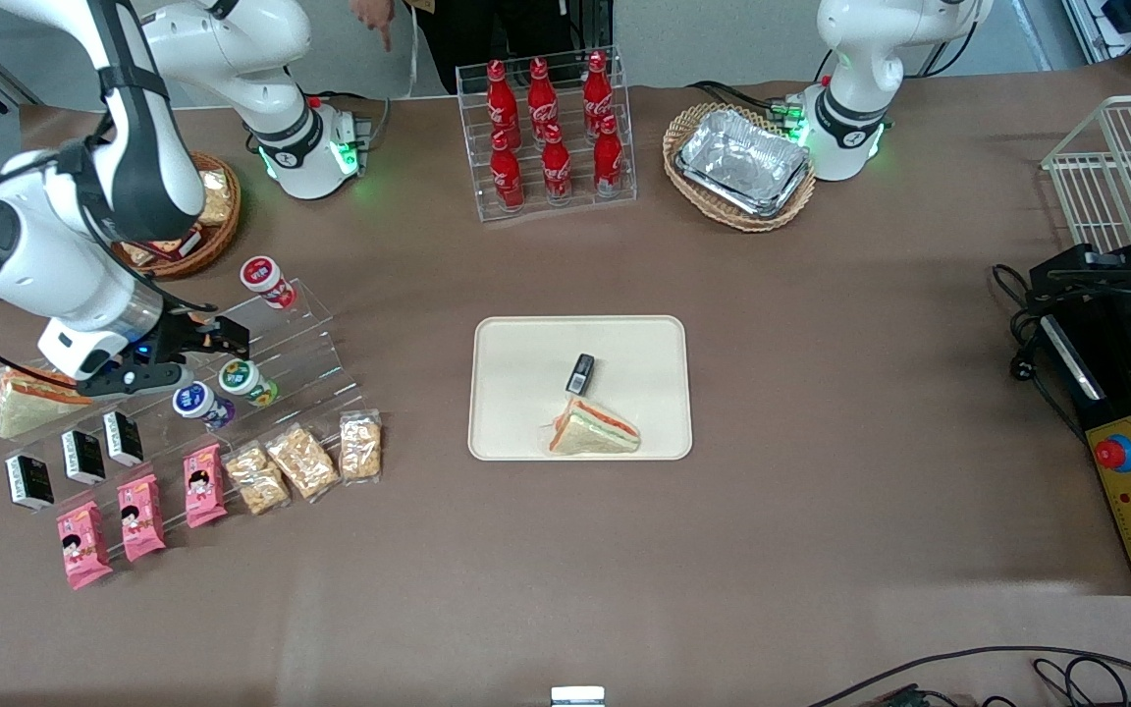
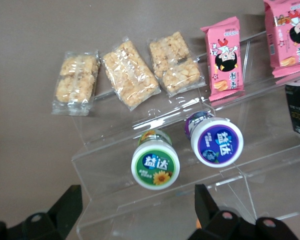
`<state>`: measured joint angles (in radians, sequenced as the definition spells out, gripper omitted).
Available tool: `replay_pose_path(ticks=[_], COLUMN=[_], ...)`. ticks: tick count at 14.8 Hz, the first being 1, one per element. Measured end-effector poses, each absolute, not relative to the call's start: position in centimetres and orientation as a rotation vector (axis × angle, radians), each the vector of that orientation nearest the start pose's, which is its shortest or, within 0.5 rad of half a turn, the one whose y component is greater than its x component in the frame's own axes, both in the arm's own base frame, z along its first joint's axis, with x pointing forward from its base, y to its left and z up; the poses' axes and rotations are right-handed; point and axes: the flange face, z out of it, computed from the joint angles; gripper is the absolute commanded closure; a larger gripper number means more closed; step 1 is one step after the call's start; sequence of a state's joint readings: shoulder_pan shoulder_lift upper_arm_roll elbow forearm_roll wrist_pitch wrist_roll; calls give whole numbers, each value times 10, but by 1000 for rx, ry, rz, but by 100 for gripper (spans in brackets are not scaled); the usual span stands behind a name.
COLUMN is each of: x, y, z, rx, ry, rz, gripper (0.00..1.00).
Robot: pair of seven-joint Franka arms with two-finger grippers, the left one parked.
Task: Place green gum on tray
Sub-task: 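Lower the right gripper around the green gum tub and close it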
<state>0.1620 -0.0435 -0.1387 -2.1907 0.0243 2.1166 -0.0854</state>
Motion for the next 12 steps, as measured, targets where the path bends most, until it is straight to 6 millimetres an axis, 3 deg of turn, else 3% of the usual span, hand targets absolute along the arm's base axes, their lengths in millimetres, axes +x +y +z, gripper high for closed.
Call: replay_pose_path(ticks=[3, 12], x=[514, 507], y=[13, 13], z=[377, 340], rx=[-3113, -3120], ry=[-147, -145], rz=[22, -1], gripper=[0, 0])
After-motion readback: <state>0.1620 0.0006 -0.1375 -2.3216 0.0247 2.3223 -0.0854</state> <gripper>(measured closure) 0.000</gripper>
